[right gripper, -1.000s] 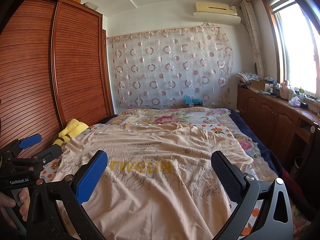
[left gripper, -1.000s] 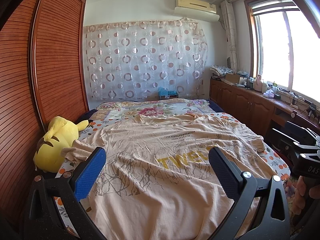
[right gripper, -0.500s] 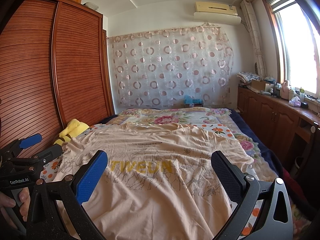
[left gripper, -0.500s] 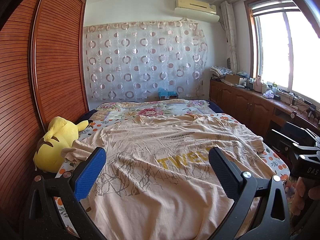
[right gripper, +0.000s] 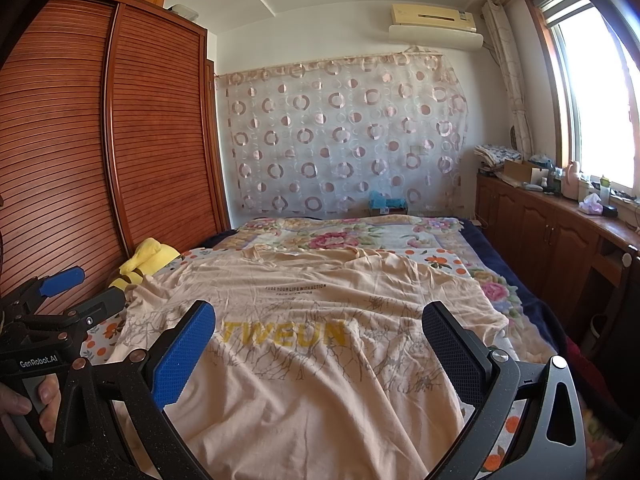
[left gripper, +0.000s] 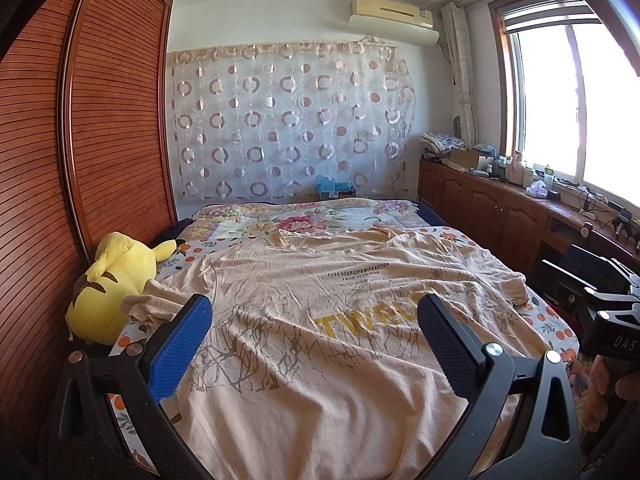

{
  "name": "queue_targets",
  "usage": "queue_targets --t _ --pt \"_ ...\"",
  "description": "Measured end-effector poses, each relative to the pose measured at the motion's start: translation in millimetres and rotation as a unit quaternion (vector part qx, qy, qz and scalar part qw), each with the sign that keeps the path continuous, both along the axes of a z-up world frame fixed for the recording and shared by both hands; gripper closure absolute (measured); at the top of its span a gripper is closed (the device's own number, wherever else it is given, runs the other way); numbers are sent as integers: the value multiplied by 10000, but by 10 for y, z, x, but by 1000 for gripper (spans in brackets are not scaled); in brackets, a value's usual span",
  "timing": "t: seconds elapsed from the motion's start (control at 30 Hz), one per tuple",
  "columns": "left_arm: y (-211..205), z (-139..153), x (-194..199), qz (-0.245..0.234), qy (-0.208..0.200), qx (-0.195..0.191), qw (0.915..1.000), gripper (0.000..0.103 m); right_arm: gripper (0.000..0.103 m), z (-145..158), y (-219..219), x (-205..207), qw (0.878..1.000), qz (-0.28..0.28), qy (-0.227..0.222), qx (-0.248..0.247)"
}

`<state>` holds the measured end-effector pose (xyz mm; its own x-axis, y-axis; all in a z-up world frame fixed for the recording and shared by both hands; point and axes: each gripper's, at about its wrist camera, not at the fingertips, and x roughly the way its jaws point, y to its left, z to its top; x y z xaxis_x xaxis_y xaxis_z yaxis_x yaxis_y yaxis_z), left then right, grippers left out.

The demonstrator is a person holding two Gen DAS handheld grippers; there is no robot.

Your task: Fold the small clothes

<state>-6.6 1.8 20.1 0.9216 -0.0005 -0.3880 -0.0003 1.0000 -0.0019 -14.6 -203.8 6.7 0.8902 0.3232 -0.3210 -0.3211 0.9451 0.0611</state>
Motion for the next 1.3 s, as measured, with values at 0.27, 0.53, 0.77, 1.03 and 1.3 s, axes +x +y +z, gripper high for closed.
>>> queue_targets --t 0.27,0.53,0.77,1.03,1.3 --pt "160 -68 108 151 355 39 9992 0 0 -40 101 76 9997 180 137 -7" --pt "594 -310 223 570 586 7 9967 0 0 -113 255 271 9987 428 207 -157" --pt "935 -463 301 766 768 -14 9941 0 0 -171 396 498 9966 733 325 -197" --pt "1449 -624 421 1052 1114 45 9882 0 0 -296 603 758 9897 1256 620 -305" --pt "1816 -757 590 1017 1425 -41 9845 2 3 -410 793 1045 9769 1767 1093 -496"
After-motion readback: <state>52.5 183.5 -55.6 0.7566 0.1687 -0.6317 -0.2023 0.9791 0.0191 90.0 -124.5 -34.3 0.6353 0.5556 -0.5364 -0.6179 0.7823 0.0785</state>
